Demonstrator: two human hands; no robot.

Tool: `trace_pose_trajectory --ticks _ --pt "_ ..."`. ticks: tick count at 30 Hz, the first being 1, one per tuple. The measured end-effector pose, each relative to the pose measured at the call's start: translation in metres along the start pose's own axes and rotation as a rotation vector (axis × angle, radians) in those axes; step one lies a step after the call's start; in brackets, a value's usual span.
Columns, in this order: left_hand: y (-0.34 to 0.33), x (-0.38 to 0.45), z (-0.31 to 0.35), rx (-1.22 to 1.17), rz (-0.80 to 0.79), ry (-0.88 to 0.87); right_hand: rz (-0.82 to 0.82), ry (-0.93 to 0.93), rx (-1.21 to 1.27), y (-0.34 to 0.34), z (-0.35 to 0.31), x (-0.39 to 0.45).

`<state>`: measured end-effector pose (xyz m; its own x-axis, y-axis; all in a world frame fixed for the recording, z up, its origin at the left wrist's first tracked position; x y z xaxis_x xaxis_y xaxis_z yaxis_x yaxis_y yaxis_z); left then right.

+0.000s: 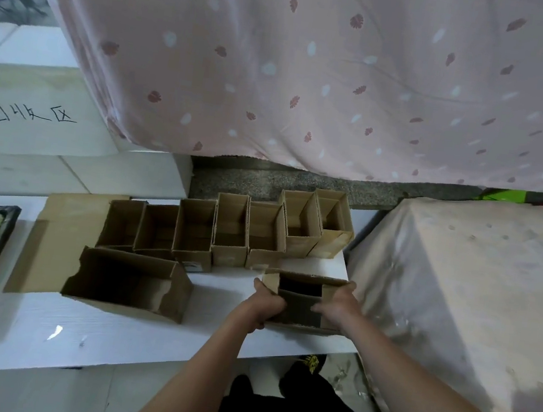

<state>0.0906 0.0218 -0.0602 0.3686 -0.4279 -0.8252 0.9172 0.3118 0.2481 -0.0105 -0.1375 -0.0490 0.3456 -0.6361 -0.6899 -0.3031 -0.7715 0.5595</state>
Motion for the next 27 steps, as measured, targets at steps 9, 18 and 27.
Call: trace_pose_trajectory --ticks 9,18,27 --pt "0.02 -0.001 -0.014 -0.022 -0.115 -0.109 -0.018 0.029 0.746 0.027 -0.002 0.007" --pt "0.026 -0.005 -0.012 0.3 -0.159 -0.181 0.041 -0.166 1.228 0.056 0.039 0.016" --pt "0.004 0.025 -0.03 0.587 0.017 -0.337 -0.001 -0.302 0.476 0.029 0.08 0.052"
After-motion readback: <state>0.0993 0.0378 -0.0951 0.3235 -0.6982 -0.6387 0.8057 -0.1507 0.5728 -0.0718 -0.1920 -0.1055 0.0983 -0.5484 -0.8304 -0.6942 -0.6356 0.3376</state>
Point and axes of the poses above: each hand's wrist, its own x-axis towards the middle knuckle, its own y-axis out of the back of the hand, z = x × y, the point moved 4 cm from there along x, towards the middle knuckle, and after that the axes turned 11 degrees about x, right-handed, at the moved point
